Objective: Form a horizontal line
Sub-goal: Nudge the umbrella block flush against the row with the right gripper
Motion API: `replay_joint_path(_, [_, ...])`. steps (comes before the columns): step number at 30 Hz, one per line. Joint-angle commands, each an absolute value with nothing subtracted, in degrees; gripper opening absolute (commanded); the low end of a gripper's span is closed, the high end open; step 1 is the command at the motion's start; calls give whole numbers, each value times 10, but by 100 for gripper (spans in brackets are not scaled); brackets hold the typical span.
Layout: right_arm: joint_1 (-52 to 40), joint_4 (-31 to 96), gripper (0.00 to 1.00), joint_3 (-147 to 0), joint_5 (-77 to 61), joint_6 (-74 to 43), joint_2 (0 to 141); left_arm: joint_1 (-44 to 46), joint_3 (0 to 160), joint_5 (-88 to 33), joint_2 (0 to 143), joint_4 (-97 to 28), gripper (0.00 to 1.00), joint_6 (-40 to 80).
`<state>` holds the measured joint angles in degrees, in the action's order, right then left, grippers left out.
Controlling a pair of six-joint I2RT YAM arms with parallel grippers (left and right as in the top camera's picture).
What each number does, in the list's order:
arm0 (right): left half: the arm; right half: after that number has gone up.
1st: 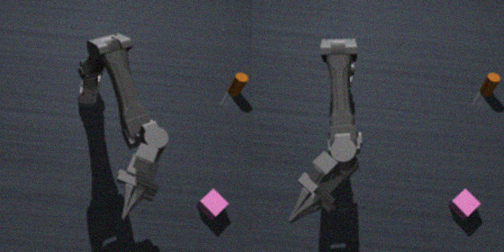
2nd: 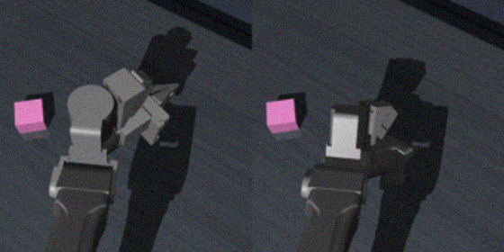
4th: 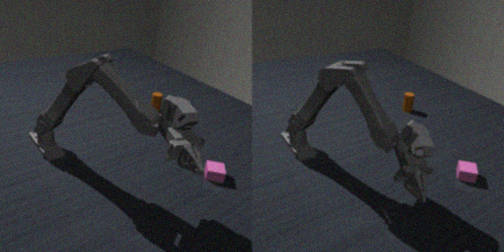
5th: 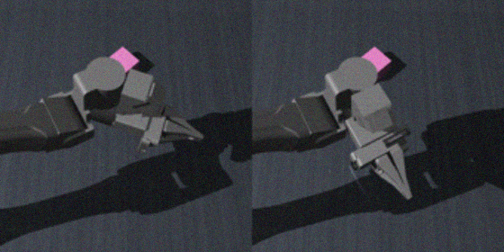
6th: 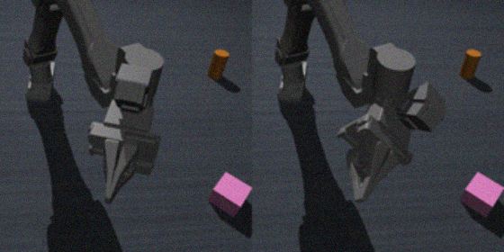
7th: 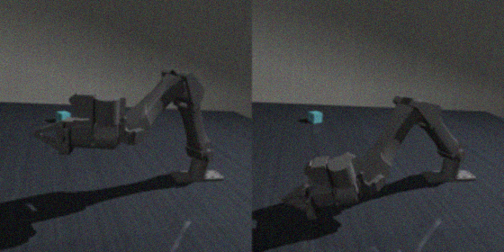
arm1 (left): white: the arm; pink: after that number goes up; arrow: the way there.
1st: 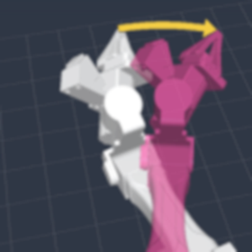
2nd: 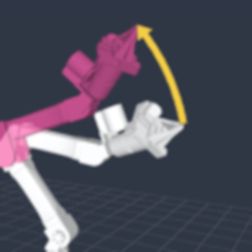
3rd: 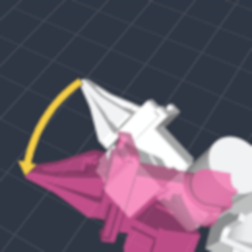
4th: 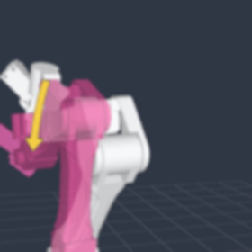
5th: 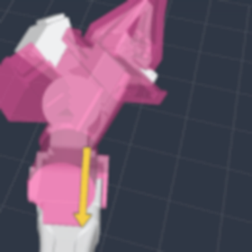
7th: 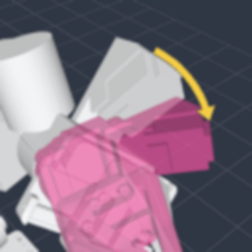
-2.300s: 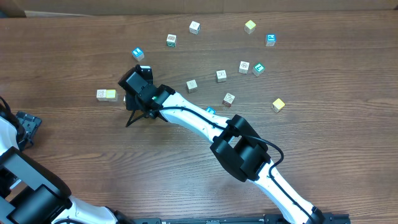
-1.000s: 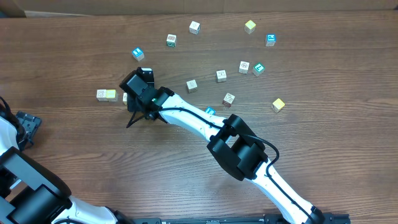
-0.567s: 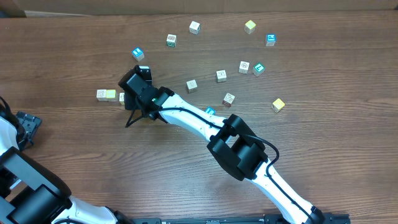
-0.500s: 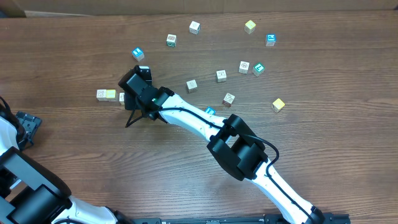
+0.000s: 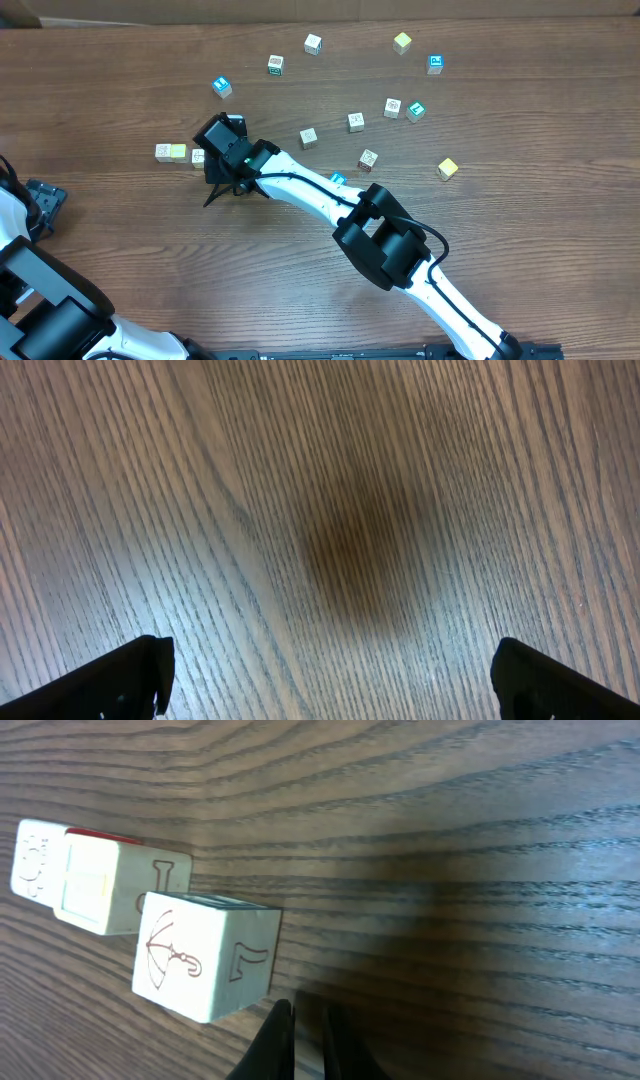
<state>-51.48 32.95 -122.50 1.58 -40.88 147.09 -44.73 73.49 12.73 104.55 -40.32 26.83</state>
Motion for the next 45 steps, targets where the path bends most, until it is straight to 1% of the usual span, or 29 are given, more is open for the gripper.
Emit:
replay_joint_path(1, [-518, 320, 9, -1221, 9, -412, 1480, -449, 731, 139, 1053, -403, 99, 266])
replay_joint_path(23, [-518, 254, 10, -1221, 10, -411, 1480, -449, 731, 139, 1053, -403, 99, 266])
replay_joint_path(28, [-518, 253, 10, -1221, 10, -411, 1480, -449, 731, 139, 1053, -403, 100, 266])
replay_joint_path(34, [-518, 282, 9, -1221, 10, -411, 1480, -449, 731, 139, 1053, -403, 100, 266])
replay_joint_path(45, [-518, 255, 9, -1221, 14, -411, 1489, -449, 731, 139, 1053, -403, 100, 266])
